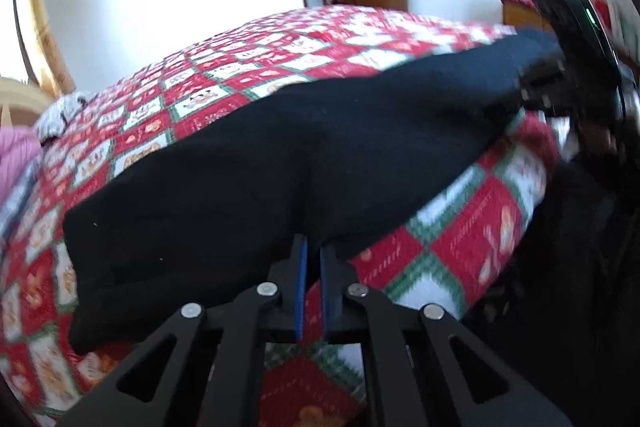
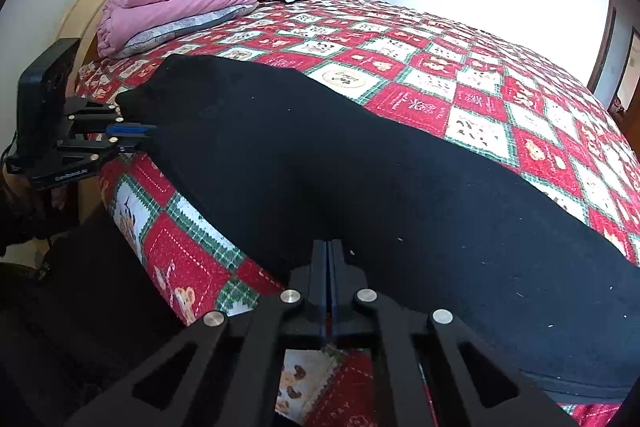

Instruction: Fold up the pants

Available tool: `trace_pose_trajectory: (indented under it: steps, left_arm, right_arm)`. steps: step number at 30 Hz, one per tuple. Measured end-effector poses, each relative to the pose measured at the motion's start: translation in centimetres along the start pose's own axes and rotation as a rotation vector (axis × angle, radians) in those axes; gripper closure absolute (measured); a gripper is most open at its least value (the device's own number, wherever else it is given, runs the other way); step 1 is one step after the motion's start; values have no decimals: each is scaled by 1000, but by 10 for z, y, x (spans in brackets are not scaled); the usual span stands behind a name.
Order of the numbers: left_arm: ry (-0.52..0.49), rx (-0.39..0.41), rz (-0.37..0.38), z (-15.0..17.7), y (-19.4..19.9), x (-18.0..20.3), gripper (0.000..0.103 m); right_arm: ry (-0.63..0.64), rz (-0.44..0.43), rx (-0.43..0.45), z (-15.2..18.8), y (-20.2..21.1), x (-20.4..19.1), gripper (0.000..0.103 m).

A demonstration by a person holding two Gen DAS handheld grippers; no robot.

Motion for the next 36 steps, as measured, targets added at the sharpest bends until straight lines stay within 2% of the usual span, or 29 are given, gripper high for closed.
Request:
trace_pose_trajectory:
  steps: [4,8,10,13,15,17,19,22,25,27,29,30,32,36]
  left_arm:
    - [-31,-14,-14,6,-5,2,97]
    - [-103,-22,-38,7,-6,10,97]
    - [-96,-17,-42,8,-6,9,97]
    - [-41,-9,-47,9,-6,-1,90]
    - [-4,4,-51,8,-2,-9,79]
    - [8,35,-104,6,8,-21,49]
    - [27,66,-151,4,19,-38,45]
    - [97,68,-270,4,30,-74,45]
    - [295,72,-341,14,38,-127,45]
    - [392,72,-337,22,38,-148,47]
    - [434,34,-352,30,29,-162,48]
    - [458,27,-336,33,24,-166,50]
    - [486,26,-299,35,18,-169,70]
    - [531,31,-257,29,6,-172,73]
  right_arm:
    - [-15,-1,-5,2,-3,5,102]
    - [-9,-21,18,3,-2,1,102]
    - [16,-16,9,5,-6,-4,101]
    - [18,-24,-24,10,-13,-5,101]
    - [18,-27,-27,11,-13,-5,101]
    - [-4,-38,-34,10,-13,-1,101]
    - [-25,-44,-33,11,-13,3,101]
    - [-34,-35,-25,12,-12,3,101]
    - [-16,-4,-11,11,-11,0,101]
    - [-23,3,-5,11,-11,0,101]
    - [-45,5,-1,10,-11,3,101]
    - [-57,4,-2,10,-12,4,101]
    - [-69,8,2,10,-12,6,101]
    - [-73,23,7,11,-11,4,101]
Point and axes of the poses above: each gripper's, at about its wrist camera, not at the fingertips, and y roughly against the way its jaws point, x to its right, z to its underside, the point moved 1 cm from there along -y, roughly the way its jaws point, and after that the axes turned 10 degrees about x, right-handed, at the moved point
